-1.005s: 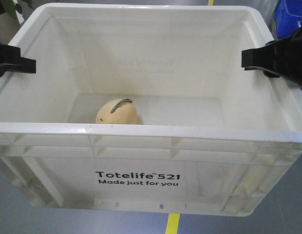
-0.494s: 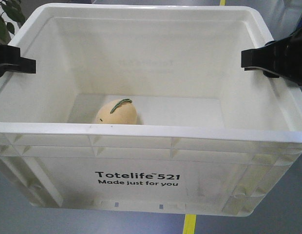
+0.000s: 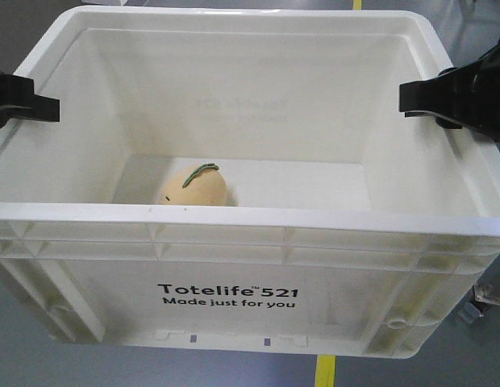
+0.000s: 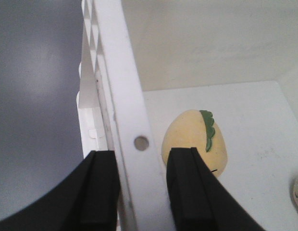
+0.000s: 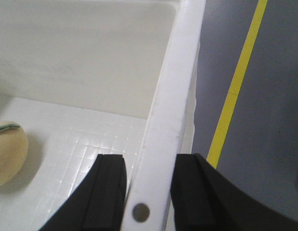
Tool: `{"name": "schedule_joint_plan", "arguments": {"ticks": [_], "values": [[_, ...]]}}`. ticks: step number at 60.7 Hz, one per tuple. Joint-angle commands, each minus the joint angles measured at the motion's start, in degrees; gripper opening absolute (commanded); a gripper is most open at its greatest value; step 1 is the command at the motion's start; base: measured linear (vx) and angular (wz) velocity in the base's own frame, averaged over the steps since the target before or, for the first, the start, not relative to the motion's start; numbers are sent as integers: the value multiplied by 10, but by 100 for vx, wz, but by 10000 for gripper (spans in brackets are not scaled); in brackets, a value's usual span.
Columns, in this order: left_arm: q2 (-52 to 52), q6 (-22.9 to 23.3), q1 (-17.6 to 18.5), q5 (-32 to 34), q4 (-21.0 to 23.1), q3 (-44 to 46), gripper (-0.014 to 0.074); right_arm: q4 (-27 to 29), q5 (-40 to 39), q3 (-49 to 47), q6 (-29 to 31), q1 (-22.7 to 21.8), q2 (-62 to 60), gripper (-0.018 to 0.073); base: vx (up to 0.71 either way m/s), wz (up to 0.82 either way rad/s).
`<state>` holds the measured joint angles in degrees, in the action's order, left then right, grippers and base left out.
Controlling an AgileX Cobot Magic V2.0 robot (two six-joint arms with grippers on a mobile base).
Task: Place moving items into box and shelve
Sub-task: 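Keep gripping the crate rims while driving along the aisle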
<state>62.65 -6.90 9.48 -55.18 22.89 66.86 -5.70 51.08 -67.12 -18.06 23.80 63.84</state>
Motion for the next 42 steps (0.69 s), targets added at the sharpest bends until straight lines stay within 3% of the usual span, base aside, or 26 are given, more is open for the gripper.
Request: {"name": "schedule_joint_plan", "arguments": {"ticks": [1,42], "values": [[-23,-13,9,51,89,31,-6,-13,-79,-24,-8,0,-11,-6,55,-14],[-23,-13,9,51,89,31,-6,-13,-79,-24,-8,0,-11,-6,54,-15]]}}
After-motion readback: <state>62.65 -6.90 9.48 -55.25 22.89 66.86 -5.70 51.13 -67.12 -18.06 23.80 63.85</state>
